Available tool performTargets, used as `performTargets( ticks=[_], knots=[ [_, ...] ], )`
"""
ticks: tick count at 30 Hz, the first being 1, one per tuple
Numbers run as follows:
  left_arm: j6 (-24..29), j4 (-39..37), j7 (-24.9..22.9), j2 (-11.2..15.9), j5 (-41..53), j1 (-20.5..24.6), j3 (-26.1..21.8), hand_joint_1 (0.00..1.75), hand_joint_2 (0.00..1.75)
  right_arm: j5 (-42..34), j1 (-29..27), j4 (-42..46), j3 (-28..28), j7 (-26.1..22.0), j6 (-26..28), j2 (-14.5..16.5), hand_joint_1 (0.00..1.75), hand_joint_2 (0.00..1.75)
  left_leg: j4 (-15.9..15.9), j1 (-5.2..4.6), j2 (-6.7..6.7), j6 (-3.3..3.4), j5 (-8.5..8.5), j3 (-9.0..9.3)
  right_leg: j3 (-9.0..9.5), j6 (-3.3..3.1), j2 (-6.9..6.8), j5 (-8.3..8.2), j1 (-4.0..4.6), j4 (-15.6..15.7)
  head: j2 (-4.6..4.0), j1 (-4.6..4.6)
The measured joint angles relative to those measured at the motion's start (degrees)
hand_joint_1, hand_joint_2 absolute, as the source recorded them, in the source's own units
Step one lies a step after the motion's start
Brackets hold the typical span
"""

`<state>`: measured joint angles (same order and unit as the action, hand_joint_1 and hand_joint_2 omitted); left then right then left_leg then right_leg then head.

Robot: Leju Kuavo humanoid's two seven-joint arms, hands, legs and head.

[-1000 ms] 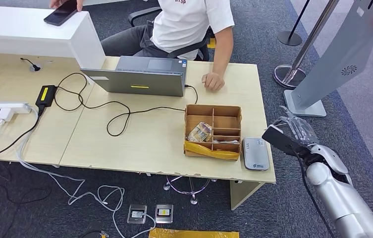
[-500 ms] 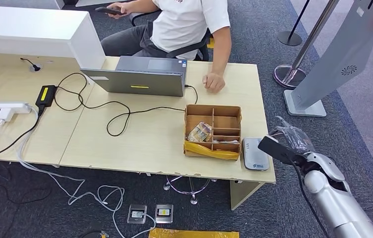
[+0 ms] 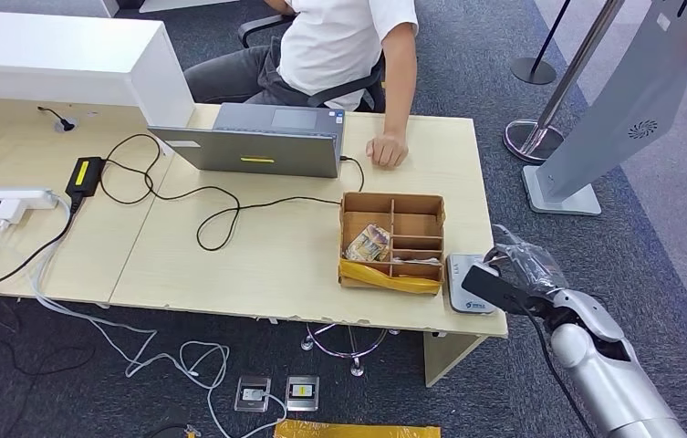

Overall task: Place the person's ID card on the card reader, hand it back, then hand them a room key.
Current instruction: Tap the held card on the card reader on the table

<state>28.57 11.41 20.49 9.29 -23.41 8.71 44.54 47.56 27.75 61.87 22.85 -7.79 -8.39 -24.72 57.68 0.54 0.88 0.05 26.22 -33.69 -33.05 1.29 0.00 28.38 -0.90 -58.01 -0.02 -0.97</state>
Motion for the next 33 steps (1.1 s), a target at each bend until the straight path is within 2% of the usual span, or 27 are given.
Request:
performTargets(
  ticks=[33],
  knots=[
    [-0.31,0.0,-0.11,0.04,0.75,0.7,0.02,0.0,1.75,2.29,-2.3,2.28,0.78,0.58,-2.29,1.81,1.75,1.75,-0.01,0.0,0.0,0.0,0.0,-0.01,0.0,-0.02,0.0,0.01,0.0,0.0,0.0,0.0]
  ],
)
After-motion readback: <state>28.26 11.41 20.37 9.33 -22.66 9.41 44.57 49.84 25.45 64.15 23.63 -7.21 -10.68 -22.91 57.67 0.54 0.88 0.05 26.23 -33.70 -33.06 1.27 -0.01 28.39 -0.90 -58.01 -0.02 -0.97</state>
